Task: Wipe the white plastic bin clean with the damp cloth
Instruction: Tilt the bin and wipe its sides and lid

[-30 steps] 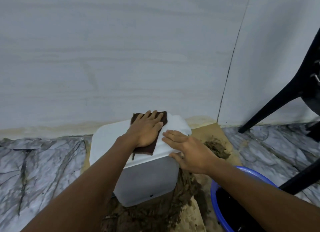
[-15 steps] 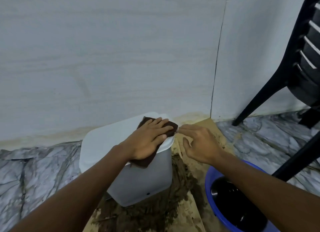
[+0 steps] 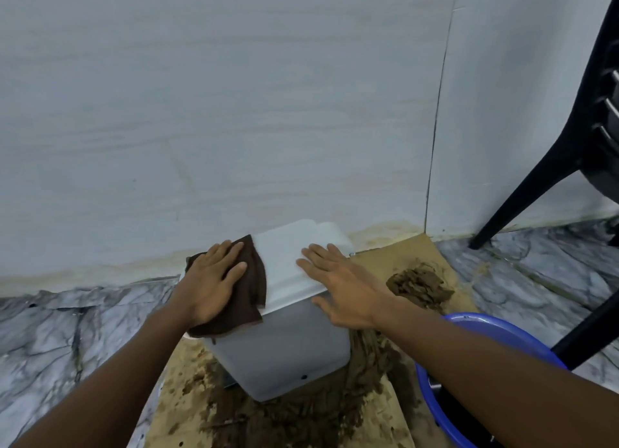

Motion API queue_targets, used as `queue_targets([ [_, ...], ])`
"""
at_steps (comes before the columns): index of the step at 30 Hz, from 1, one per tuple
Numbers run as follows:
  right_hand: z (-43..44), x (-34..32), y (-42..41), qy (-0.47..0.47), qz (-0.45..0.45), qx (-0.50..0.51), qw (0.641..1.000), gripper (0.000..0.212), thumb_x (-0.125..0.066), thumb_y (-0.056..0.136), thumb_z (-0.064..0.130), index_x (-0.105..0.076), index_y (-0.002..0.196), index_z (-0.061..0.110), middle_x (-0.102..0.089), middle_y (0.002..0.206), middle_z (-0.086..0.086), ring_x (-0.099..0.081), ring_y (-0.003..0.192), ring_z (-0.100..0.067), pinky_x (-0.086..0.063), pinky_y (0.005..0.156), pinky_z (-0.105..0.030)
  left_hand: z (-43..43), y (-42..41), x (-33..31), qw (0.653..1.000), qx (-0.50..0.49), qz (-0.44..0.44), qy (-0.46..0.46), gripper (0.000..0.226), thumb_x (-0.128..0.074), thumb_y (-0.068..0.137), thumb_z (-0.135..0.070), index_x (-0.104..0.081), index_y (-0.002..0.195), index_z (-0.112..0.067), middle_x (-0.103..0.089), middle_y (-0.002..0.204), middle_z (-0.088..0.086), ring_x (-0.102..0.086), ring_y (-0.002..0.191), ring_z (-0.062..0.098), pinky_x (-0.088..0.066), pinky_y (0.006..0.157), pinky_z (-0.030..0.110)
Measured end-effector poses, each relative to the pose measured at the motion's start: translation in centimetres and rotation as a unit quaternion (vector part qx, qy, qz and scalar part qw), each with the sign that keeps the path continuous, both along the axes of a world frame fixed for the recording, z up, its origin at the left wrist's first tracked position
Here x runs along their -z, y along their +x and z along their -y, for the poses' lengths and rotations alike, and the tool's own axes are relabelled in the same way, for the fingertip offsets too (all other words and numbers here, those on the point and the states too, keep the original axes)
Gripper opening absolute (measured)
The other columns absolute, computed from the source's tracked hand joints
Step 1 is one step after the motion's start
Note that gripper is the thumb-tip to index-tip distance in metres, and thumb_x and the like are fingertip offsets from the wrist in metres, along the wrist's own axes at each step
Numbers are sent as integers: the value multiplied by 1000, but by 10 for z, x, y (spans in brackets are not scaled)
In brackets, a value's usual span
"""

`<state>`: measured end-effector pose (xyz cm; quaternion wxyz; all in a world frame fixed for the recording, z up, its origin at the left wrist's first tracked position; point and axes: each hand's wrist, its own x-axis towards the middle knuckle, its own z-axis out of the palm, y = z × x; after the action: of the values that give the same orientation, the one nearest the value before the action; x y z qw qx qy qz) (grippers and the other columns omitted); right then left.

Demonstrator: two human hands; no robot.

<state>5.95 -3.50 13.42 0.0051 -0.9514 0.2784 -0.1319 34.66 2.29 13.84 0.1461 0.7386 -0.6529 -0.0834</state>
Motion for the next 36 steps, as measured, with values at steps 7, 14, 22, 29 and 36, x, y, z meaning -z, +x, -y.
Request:
queue_targets([
  [7,6,0,3,-27,-30,45,998,68,-48,101,37,-12,157,24,-11,165,-7,-4,152,-21,2,122,-37,35,-12,-9,999,-13,30,30,61,-24,106,-53,-17,162,-29,-13,170,1,-9,157,21,-7,127,40],
  [14,7,-2,16,-56,-65,7,996,64,-51,101,35,-22,156,22,-20,163,-10,-14,151,-27,-7,122,-40,22,20,-19,994,-90,-4,67,60,-26,103,-60,-31,156,-31,-41,157,8,-38,142,32,-30,117,46],
  [22,32,-11,9,-39,-69,18,997,59,-53,100,25,-28,154,21,-25,162,-5,-18,150,-24,-14,120,-37,14,1,-18,993,-109,2,50,62,-35,101,-59,-41,150,-21,-49,147,15,-42,132,40,-37,110,51],
  [29,30,-6,36,-30,-11,71,997,65,-62,92,27,-36,151,16,-34,158,-9,-23,148,-28,-25,117,-41,29,1,-13,999,-28,21,13,67,-25,104,-57,-23,160,-22,-32,163,3,-26,148,29,-19,121,41],
  [36,15,-6,74,-38,-20,-2,999,74,-54,94,51,-22,156,26,-20,164,-2,-7,152,-20,5,121,-42,41,42,-10,997,-69,-6,29,64,-29,103,-61,-31,157,-27,-43,157,6,-41,141,31,-30,117,44],
])
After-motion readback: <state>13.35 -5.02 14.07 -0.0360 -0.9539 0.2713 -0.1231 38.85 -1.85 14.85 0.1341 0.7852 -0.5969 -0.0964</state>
